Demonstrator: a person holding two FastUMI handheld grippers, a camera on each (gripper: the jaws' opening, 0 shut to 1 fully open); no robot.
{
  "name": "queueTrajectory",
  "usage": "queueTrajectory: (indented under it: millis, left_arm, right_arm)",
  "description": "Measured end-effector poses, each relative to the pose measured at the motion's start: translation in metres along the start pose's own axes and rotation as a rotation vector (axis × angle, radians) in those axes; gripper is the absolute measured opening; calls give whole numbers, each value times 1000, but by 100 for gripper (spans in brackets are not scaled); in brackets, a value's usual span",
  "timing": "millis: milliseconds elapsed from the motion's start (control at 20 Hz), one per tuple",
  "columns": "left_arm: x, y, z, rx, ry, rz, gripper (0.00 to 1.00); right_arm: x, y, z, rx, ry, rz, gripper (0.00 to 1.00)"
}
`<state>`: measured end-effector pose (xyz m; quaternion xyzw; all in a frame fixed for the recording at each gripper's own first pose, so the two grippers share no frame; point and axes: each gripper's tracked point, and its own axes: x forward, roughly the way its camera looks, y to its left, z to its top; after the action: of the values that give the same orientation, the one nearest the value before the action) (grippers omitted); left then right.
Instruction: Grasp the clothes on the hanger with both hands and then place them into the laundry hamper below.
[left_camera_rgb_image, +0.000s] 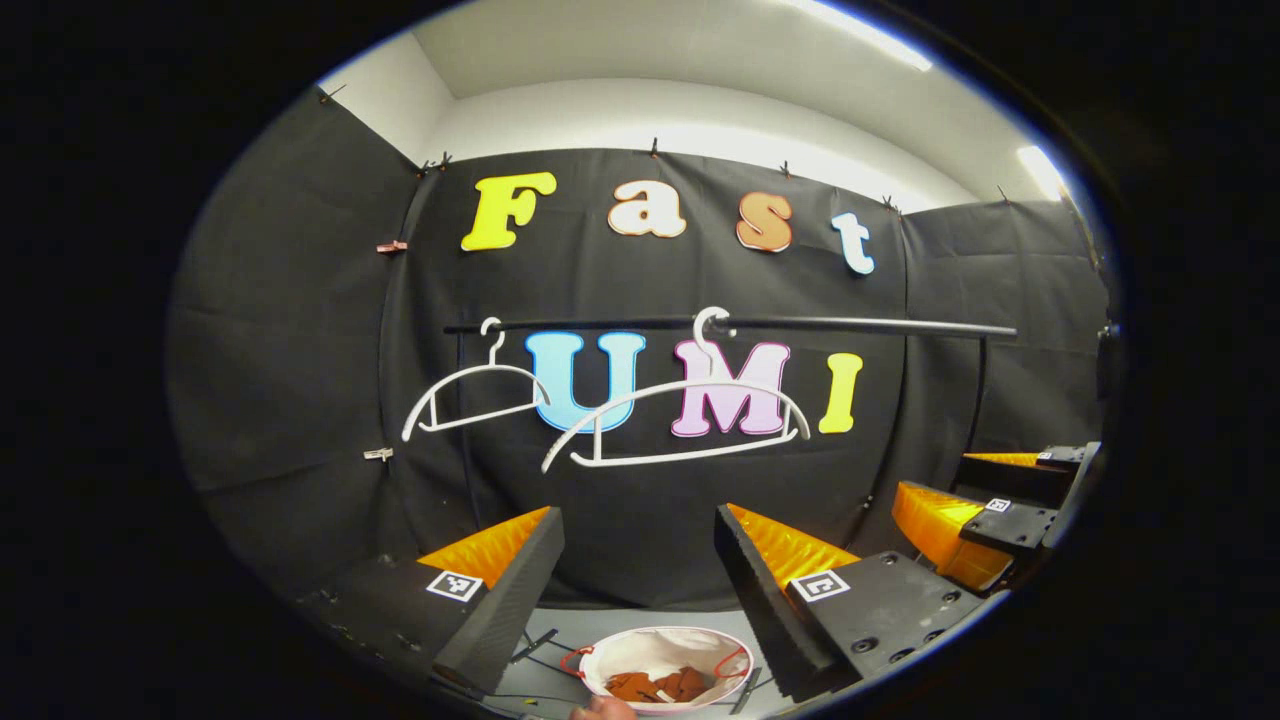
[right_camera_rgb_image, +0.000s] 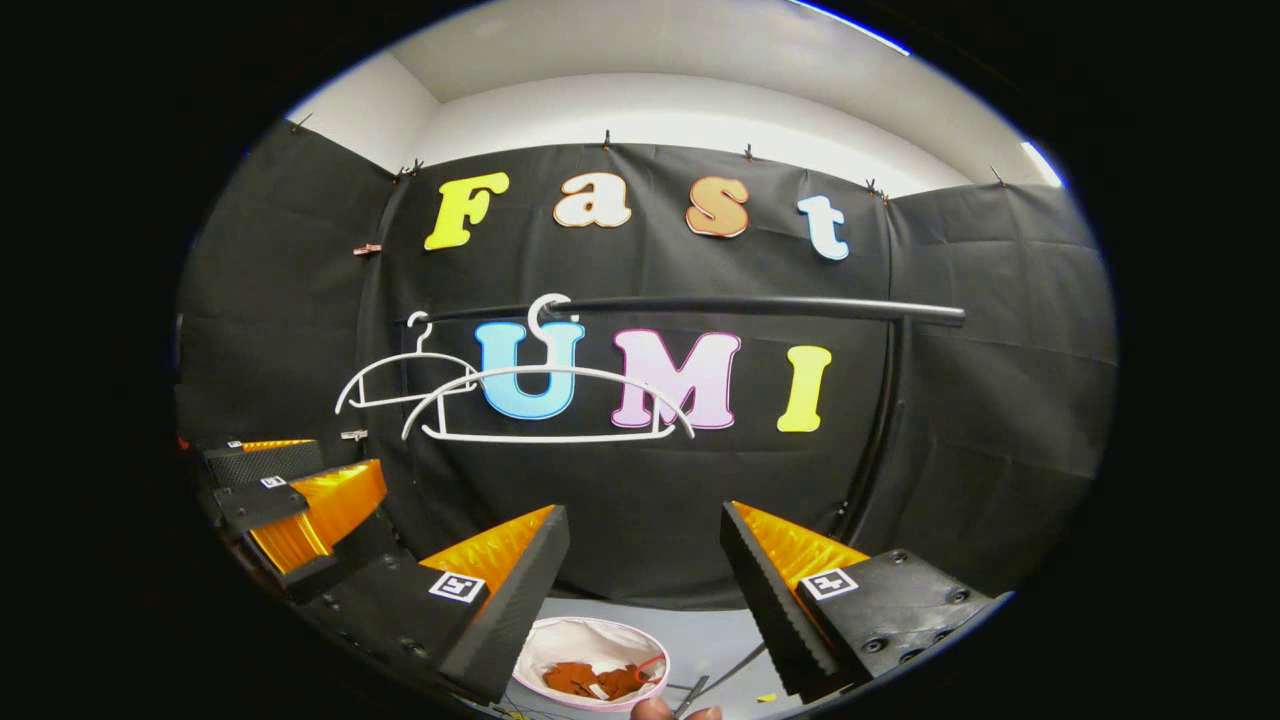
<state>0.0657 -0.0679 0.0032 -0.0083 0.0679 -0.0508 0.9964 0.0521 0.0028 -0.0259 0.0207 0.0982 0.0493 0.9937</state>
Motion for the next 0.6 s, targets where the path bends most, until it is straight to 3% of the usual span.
queueTrajectory:
  millis: [250, 600]
  left_arm:
    - [-38, -26, 26, 3, -73, 28, 94]
    - [-65, -57, 29, 33, -80, 59, 93]
  right_arm:
    - [-23, -27, 38, 34, -103, 18, 97]
    - [-50, -59, 46, 37, -132, 22, 100]
